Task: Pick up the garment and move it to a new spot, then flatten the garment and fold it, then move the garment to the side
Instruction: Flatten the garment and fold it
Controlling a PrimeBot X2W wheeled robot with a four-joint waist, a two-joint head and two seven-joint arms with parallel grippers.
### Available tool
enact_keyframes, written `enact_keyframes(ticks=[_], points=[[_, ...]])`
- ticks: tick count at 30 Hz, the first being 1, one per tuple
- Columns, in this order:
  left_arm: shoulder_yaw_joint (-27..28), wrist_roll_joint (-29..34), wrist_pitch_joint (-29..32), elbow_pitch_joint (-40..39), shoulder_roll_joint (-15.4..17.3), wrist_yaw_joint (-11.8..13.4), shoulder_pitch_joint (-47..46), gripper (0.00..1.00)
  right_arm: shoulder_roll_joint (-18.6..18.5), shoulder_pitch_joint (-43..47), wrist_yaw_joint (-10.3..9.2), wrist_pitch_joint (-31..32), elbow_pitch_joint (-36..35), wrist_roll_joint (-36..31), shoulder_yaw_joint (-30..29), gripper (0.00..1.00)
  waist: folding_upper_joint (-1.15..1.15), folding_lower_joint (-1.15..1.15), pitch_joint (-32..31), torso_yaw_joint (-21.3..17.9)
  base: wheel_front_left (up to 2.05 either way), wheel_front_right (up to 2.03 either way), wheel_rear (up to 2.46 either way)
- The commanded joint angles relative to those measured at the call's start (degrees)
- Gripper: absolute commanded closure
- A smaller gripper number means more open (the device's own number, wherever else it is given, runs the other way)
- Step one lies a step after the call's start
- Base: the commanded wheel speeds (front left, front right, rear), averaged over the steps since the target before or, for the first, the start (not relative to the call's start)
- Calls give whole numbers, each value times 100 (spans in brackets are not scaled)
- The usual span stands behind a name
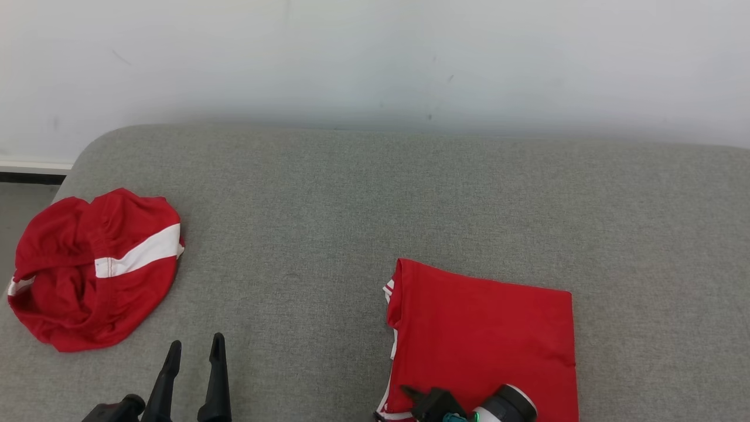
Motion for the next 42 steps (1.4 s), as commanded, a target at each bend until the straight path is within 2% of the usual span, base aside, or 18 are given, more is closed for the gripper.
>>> enact_keyframes(ticks=[1, 13, 21, 22, 23, 24, 25, 26, 27, 42], points=[[22, -25, -2, -12, 3, 0, 61, 0, -1, 55, -11, -56, -36, -80, -38, 0, 0, 0, 0, -2, 0, 0, 0], [39, -28, -2, 35, 3, -36, -2, 0, -2, 34, -11, 59, 167, -781, -327, 0, 0, 0, 13, 29, 0, 0, 0], [71, 10, -2, 75, 2, -44, -9, 0, -2, 46, -11, 13, 213, -700, -412, 0, 0, 0, -5, 50, 0, 0, 0], [74, 14, -2, 78, 2, -43, -6, 0, -2, 52, -11, 7, 215, -673, -417, 8, 0, 0, -9, 49, 0, 0, 0], [76, 13, -2, 79, 2, -47, -2, 0, -2, 61, -11, 5, 212, -656, -424, 21, 0, 0, -13, 46, 0, 0, 0], [76, 13, -2, 79, 2, -47, -2, 0, -2, 61, -11, 5, 212, -656, -424, 21, 0, 0, -13, 46, 0, 0, 0], [77, 17, -2, 81, 2, -51, 2, 0, -2, 69, -11, -2, 215, -638, -420, 56, 0, 0, -16, 44, 0, 0, 0], [76, 20, -2, 83, 2, -51, 4, 0, -2, 81, -11, 0, 217, -611, -417, 73, 0, 0, -19, 41, 0, 0, 0], [76, 22, -2, 84, 2, -54, 6, 0, -2, 90, -11, -12, 220, -610, -413, 100, 0, 0, -22, 39, 0, 0, 0], [140, 2, -2, 47, 2, -56, 76, 0, -2, 440, -11, -17, -221, -528, -5, 100, 0, 0, -30, -18, 0, 0, 0]])
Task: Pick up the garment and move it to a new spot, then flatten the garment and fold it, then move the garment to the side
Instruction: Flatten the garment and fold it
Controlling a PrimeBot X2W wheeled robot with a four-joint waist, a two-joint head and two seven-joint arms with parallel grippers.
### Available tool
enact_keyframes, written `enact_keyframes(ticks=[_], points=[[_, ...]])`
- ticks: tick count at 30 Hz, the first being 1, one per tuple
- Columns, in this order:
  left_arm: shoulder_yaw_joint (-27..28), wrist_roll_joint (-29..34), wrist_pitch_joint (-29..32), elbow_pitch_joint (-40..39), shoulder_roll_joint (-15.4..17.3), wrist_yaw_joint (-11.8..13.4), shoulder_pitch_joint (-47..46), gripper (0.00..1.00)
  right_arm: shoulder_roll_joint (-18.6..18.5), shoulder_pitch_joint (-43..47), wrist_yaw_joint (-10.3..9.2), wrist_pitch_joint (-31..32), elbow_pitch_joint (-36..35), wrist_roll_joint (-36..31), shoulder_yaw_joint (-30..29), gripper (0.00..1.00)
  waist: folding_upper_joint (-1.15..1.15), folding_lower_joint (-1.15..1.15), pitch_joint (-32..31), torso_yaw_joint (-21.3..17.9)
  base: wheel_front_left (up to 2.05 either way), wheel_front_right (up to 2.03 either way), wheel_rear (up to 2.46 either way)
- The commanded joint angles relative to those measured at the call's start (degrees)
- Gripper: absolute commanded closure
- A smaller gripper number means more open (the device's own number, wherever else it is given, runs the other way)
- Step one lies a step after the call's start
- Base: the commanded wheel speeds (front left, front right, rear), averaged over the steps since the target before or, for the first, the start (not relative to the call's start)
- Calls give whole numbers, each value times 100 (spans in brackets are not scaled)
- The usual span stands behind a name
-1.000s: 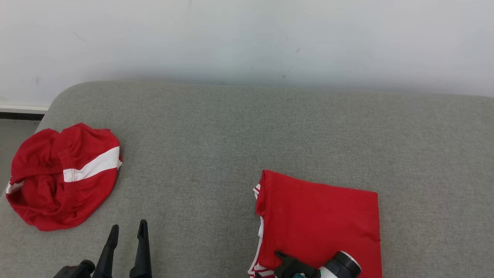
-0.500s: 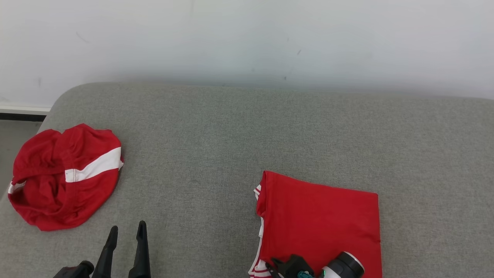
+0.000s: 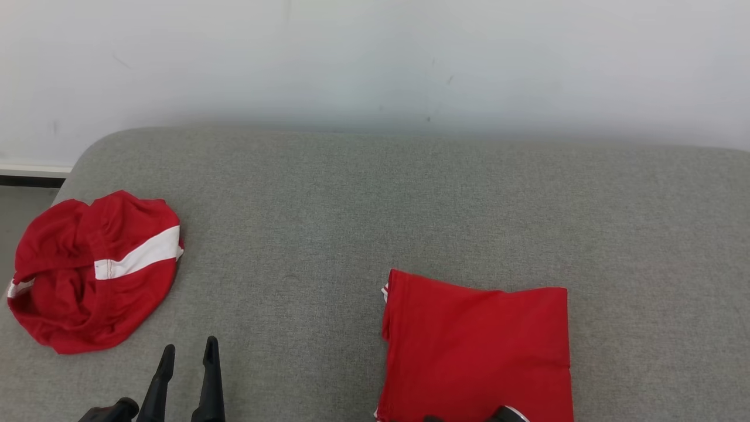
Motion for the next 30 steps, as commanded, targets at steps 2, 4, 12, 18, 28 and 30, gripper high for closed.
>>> enact_keyframes(ticks=[2, 4, 12, 18, 28, 30], points=[[15, -11, -2, -19, 2, -2, 45, 0, -2, 115, -11, 64, -7, 42, 34, 100, 0, 0, 19, -20, 0, 0, 0], [2, -12, -2, -17, 2, -5, 23, 0, -1, 135, -11, 103, -2, 45, 44, 100, 0, 0, 30, -25, 0, 0, 0], [30, 29, -2, 6, 2, -19, 5, 0, -2, 153, -11, 160, -51, 200, -15, 0, 0, 0, 41, -47, 0, 0, 0], [86, 55, -2, 58, 2, -31, 62, 0, -2, 345, -11, -21, -549, 989, -237, 0, 0, 0, -92, -94, 0, 0, 0], [310, 174, -2, 32, 3, -29, 224, 0, -8, 1130, -11, 48, -1866, 2385, -1287, 0, 0, 0, -424, -339, 0, 0, 0], [384, 213, -2, -29, 1, -13, 251, 0, -2, 1171, -11, -111, -2100, 2217, -1638, 0, 0, 0, -463, -423, 0, 0, 0]])
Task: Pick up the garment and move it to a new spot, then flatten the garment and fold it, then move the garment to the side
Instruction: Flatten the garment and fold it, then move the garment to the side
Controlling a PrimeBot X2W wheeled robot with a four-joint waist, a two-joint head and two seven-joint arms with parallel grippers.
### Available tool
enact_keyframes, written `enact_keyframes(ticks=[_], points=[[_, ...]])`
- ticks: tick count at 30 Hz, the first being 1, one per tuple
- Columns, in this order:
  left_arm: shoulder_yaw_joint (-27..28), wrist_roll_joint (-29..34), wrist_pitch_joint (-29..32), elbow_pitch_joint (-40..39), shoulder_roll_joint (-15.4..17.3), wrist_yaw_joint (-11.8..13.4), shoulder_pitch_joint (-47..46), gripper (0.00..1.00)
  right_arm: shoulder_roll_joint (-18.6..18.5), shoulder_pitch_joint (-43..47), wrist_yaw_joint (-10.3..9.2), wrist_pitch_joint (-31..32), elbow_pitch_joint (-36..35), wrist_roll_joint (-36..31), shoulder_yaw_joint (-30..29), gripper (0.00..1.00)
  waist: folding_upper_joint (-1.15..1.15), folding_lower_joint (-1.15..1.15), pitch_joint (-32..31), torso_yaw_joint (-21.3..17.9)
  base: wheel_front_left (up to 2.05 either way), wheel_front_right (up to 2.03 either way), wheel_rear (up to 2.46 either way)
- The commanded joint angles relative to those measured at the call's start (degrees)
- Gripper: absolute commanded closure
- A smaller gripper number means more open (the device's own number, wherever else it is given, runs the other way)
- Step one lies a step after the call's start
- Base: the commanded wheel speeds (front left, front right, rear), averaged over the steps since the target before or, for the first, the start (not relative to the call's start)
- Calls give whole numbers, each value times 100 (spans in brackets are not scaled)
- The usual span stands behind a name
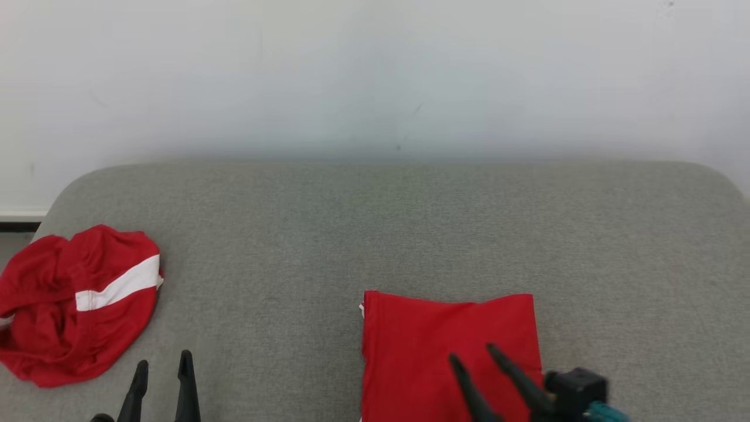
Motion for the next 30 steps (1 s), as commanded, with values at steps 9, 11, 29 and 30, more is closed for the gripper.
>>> enact_keyframes(ticks=[9, 11, 29, 30], points=[[60, 120, -2, -229, 1, -9, 271, 0, -164, 96, -11, -893, 22, -606, -1214, 0, 0, 0, -267, -329, 0, 0, 0], [55, 129, -2, -254, 2, -2, 314, 0, -208, 100, -11, -1004, 142, -603, -1369, 0, 0, 0, -310, -360, 0, 0, 0], [-3, 449, -2, 75, 1, -23, 244, 0, -727, -623, -11, -1308, 1530, -825, -1363, 0, 0, 0, -487, -625, 0, 0, 0], [5, 463, -2, 99, 1, -26, 231, 0, -725, -667, -11, -1311, 1577, -817, -1355, 0, 0, 0, -494, -631, 0, 0, 0]])
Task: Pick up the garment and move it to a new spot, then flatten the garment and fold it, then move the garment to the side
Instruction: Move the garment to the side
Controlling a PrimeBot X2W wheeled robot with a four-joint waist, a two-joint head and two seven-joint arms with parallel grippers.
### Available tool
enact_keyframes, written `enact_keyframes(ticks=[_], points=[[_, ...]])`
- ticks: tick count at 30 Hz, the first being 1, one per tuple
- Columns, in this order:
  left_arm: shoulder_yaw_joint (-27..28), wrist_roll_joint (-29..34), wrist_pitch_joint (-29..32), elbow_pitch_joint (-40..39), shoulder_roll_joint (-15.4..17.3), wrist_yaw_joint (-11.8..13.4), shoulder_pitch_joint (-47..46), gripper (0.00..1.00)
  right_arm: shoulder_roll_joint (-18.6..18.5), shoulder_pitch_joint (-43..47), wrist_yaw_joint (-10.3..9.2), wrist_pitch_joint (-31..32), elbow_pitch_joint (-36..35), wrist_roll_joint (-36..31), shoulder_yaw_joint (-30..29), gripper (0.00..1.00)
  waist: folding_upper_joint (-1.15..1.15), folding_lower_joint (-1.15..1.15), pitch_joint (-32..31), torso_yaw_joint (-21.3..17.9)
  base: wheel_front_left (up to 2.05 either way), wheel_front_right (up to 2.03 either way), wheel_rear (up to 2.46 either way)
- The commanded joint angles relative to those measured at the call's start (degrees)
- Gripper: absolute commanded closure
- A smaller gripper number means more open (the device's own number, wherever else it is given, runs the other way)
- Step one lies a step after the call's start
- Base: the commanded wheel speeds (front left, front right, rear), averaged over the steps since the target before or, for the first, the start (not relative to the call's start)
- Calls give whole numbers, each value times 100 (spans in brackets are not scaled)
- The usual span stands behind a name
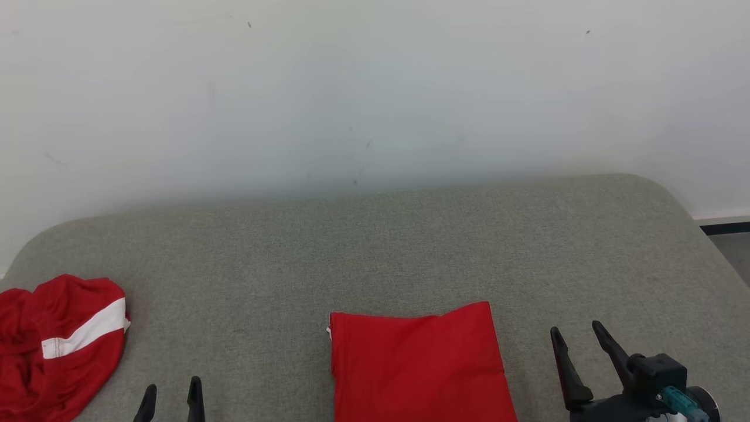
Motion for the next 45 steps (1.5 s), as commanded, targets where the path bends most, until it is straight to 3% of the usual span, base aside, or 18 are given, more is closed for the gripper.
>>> enact_keyframes(ticks=[1, 31, 33, 41, 45], points=[[28, 83, -2, 27, 3, 2, -65, 0, -20, -79, -11, -12, 45, -2, 11, 0, 0, 0, -12, -11, 0, 0, 0], [-203, 65, -2, -45, 2, 229, 42, 0, -10, -339, -11, -123, 297, 54, 166, 0, 0, 0, 26, 109, 0, 0, 0], [-236, 58, -2, -80, 2, 233, 46, 0, 7, -429, -11, 186, 336, 165, 186, 0, 0, 0, 46, 132, 0, 0, 0], [-415, -12, -2, -213, 3, 276, 6, 0, -49, -1032, -11, 2525, 992, 769, 542, 0, 0, 0, 256, 326, 0, 0, 0], [-527, -53, -2, -201, 3, 290, -19, 0, -2, -1236, -11, 3158, 1314, 852, 486, 0, 0, 0, 344, 480, 0, 0, 0]])
